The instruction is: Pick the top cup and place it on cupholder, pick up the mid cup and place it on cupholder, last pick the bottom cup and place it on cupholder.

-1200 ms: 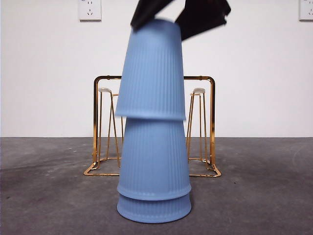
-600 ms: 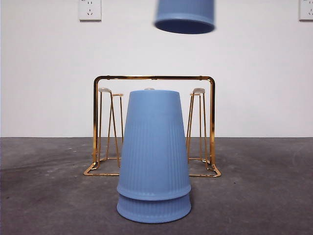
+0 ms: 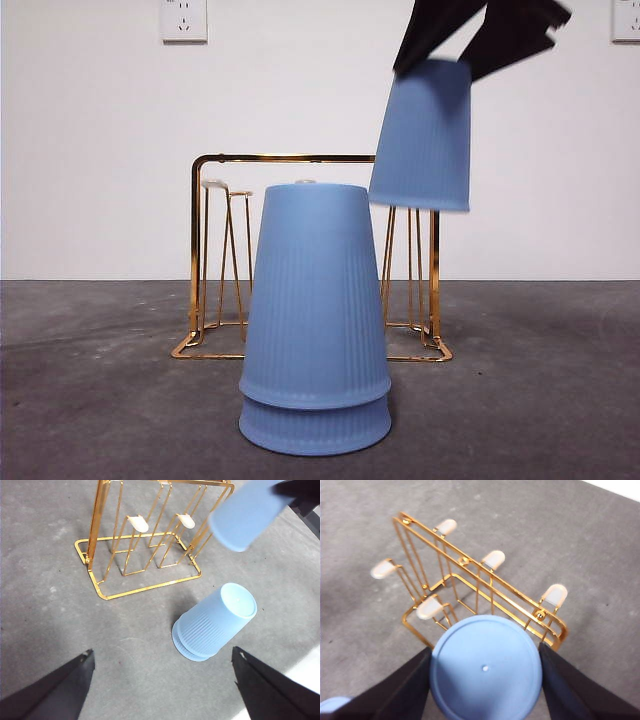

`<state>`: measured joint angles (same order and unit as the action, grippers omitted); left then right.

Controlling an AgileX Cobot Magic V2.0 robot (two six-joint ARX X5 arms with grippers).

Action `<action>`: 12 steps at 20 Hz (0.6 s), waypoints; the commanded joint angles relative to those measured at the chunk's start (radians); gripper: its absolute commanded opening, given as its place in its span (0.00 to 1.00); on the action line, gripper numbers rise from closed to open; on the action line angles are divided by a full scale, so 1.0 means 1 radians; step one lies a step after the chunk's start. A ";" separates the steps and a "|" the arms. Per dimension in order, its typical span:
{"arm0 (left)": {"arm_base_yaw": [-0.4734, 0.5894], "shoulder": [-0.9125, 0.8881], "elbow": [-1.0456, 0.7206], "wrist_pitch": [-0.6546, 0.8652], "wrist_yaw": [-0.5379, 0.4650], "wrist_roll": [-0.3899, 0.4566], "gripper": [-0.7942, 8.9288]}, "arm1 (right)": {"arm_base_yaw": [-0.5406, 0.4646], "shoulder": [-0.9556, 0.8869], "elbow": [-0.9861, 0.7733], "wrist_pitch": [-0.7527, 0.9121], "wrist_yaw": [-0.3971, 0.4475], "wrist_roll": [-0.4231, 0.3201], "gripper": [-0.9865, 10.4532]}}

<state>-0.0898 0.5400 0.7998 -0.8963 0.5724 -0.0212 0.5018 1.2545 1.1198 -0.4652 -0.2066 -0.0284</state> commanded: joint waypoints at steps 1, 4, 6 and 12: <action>-0.002 0.001 0.021 0.008 0.004 0.003 0.53 | 0.000 0.052 0.006 0.031 -0.003 0.021 0.20; -0.002 0.001 0.021 0.007 0.004 0.003 0.53 | 0.000 0.126 0.006 0.064 -0.003 0.022 0.20; -0.002 0.001 0.021 0.007 0.004 0.003 0.53 | 0.000 0.172 0.006 0.076 -0.003 0.023 0.20; -0.002 0.001 0.020 0.008 0.004 0.003 0.53 | 0.000 0.264 0.006 0.077 -0.003 0.022 0.24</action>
<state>-0.0898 0.5400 0.7998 -0.8959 0.5724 -0.0212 0.4965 1.4986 1.1172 -0.3866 -0.2123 -0.0147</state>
